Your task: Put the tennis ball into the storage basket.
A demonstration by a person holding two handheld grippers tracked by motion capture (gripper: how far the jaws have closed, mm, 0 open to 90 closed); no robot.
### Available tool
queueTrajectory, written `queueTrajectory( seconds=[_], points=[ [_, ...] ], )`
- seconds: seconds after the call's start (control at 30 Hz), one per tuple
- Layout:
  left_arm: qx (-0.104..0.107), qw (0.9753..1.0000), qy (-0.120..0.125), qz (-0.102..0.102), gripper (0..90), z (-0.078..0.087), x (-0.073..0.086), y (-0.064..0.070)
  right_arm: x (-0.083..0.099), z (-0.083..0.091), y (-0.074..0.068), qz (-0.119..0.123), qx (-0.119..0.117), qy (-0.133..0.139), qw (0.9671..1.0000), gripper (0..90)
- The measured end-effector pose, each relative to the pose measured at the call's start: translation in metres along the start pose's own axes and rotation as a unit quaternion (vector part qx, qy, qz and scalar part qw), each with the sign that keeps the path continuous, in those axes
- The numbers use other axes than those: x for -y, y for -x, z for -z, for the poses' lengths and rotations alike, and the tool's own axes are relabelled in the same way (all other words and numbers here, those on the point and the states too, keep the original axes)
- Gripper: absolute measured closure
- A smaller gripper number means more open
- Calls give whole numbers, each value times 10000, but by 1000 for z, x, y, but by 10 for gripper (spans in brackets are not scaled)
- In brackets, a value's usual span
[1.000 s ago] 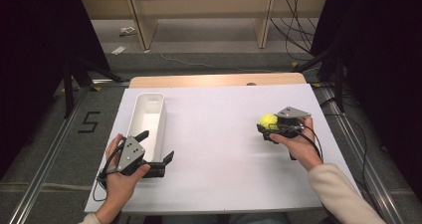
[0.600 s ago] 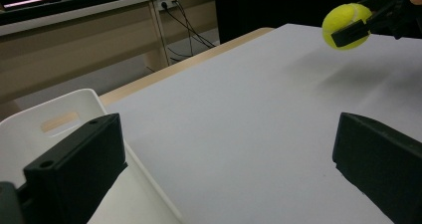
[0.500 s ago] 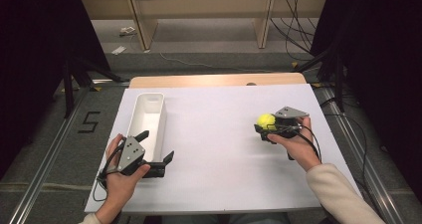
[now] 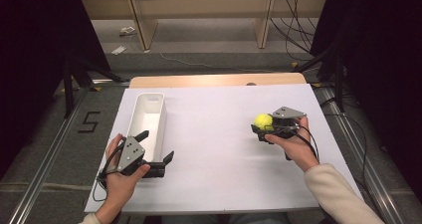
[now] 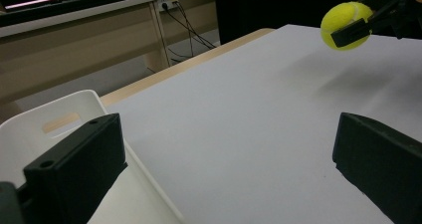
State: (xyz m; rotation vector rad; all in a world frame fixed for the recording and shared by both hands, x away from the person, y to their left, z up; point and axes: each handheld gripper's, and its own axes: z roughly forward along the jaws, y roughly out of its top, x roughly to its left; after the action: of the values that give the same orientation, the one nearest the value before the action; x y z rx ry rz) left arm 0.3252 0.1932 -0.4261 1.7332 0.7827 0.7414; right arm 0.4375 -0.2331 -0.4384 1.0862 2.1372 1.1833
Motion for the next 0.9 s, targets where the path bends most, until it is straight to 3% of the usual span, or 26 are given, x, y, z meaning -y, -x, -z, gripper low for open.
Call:
queueTrajectory(
  seconds=[0.9],
  points=[
    [11, 10000, 6, 0, 0, 0, 0, 1, -11, -3, -22, 143, -263, 160, 9994, 271]
  ],
)
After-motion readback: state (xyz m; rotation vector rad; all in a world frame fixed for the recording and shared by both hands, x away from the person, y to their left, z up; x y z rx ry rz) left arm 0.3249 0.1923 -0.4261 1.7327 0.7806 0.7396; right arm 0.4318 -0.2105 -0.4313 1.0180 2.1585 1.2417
